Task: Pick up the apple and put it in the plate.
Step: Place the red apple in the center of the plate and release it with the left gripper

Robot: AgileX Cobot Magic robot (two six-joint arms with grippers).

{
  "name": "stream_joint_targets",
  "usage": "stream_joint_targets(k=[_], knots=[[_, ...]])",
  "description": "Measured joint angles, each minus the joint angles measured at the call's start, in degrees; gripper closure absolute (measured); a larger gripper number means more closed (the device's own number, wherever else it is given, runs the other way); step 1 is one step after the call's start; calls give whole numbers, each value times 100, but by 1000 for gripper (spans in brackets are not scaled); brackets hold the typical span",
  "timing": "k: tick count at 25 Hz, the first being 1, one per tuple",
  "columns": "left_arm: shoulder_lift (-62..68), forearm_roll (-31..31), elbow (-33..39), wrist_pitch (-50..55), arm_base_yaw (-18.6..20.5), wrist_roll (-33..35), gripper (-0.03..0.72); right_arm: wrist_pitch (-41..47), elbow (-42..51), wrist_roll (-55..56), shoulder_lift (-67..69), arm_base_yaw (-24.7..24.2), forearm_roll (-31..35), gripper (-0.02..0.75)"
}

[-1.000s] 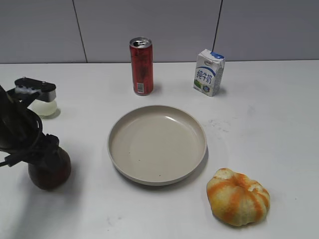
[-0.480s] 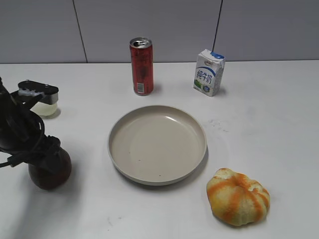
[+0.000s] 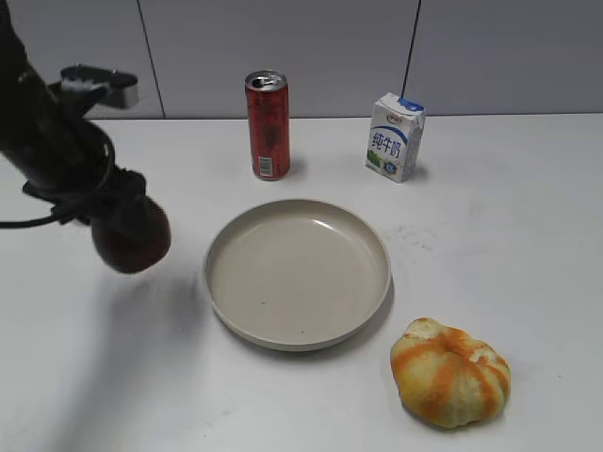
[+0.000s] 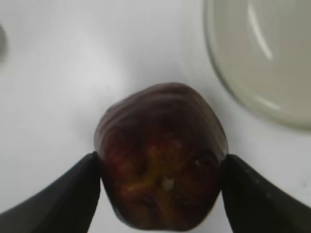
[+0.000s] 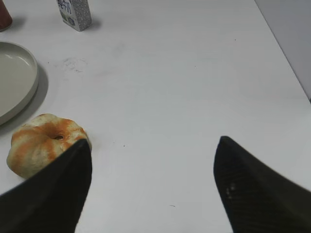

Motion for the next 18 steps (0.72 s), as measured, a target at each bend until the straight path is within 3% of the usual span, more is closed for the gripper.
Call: stream_joint_targets(k=[5,11,14,18], knots=[[265,-30,-670,-421,-821,0,120,0,0,0,0,0,0,149],[985,-22,-798,-1103,-1723,0,123,0,0,5,0,0,0,149],[1322,-22,-798,-1138,-1897,0,124,0,0,5,0,0,0,149],[1441,-22,-799,-1157,-1920,0,22,0,0,-1,0,0,0,149]])
